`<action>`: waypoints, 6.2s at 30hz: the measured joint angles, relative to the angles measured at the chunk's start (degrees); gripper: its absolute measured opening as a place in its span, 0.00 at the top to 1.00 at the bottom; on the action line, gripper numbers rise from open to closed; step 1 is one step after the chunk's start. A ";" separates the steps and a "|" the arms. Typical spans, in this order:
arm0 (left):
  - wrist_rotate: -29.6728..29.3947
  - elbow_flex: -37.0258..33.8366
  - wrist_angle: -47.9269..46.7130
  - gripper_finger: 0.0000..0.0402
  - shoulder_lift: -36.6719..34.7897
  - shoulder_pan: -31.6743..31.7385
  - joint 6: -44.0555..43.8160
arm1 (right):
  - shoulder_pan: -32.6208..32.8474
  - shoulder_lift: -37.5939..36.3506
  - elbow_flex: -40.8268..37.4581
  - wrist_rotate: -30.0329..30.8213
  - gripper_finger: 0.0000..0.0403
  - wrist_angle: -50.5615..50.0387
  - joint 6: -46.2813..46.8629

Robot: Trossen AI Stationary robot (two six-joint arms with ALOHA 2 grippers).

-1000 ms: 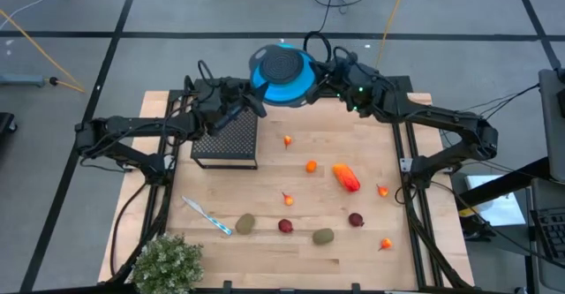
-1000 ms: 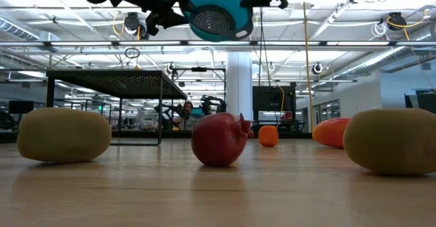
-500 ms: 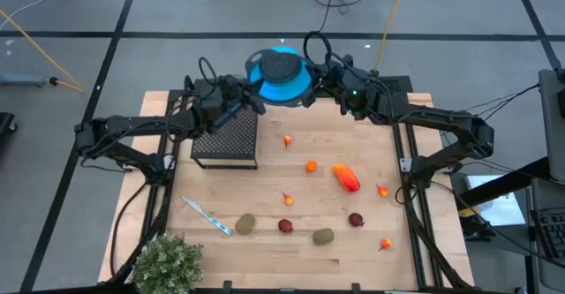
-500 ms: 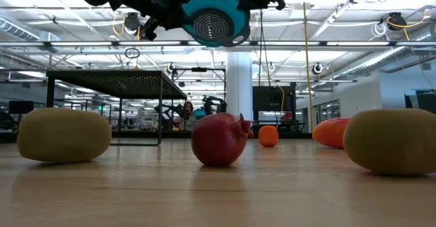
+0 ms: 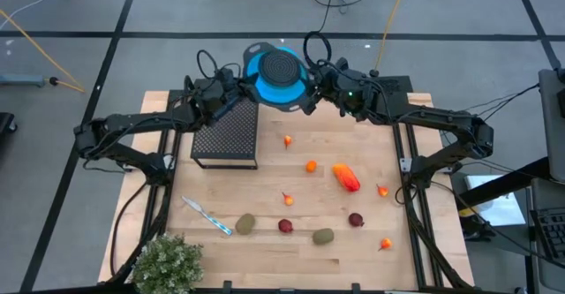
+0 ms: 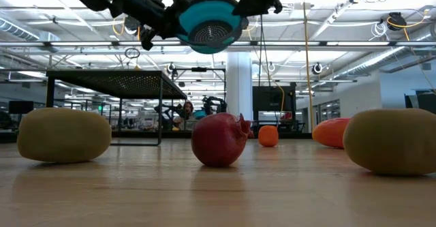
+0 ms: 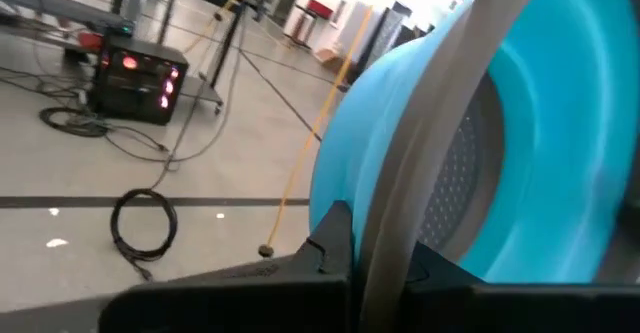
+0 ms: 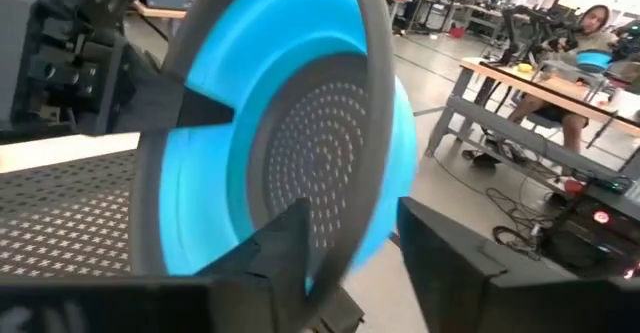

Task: Pick & Place Fruit
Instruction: Put the blue strainer bowl on the shelf, then put the mango into the blue strainer bowl on the shelf

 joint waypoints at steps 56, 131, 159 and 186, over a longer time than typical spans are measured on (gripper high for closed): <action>53.18 27.47 -81.09 1.00 -1.77 40.51 -13.50 | -27.26 -27.49 -32.30 -54.40 1.00 3.36 0.40; 37.99 27.12 -87.86 1.00 5.55 38.29 -4.44 | -35.26 -29.57 -35.15 -58.70 1.00 3.45 -1.49; 35.41 27.12 -88.10 0.78 5.53 36.80 -0.99 | -35.26 -29.57 -35.15 -58.68 1.00 3.47 -1.45; 35.93 27.12 -91.07 0.36 3.63 39.85 -1.27 | -35.26 -29.56 -35.12 -58.68 1.00 3.48 -1.45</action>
